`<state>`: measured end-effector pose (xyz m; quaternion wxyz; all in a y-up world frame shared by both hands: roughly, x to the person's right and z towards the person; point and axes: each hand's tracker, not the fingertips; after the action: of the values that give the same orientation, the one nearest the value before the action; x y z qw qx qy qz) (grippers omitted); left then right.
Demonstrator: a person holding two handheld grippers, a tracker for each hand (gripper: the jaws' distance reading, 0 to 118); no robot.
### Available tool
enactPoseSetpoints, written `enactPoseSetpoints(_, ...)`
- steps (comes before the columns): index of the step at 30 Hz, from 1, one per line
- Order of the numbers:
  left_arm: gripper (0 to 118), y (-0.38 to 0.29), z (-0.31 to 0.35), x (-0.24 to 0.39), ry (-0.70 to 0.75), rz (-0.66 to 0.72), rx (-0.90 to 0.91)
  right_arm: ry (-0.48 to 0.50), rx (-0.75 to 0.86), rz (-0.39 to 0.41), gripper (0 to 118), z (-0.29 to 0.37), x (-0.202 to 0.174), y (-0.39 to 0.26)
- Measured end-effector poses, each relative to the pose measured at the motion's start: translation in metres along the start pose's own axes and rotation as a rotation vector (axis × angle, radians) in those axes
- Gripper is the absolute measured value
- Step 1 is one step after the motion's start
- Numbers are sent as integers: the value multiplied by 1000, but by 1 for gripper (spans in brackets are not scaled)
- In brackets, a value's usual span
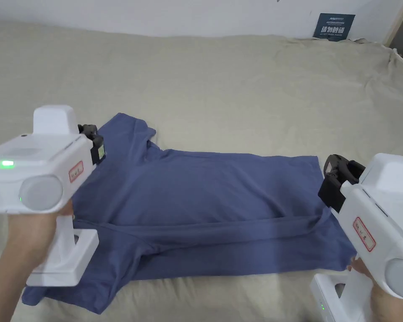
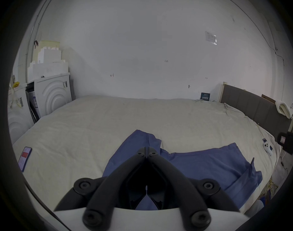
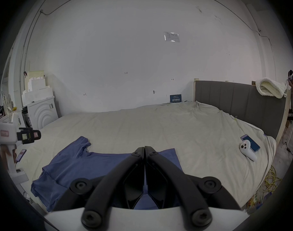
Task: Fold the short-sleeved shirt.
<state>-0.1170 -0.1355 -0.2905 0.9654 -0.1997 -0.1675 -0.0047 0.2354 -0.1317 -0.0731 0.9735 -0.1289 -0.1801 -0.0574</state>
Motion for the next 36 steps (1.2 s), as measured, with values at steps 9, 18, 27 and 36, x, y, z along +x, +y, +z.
enactPoseSetpoints(9, 115, 57, -106, -32, 60, 101, -323, -1, -20, -16, 0, -29, 1, 4)
enactPoseSetpoints(18, 118, 46, -183, -60, 93, 63, -619, -15, -70, -27, 0, -56, 9, -6)
enactPoseSetpoints(27, 118, 21, -229, -95, 153, 71, -809, -39, -116, 9, 0, -74, 6, -10)
enactPoseSetpoints(36, 81, -6, -247, -103, 183, 77, -861, -48, -124, 28, 0, -78, -1, -12)
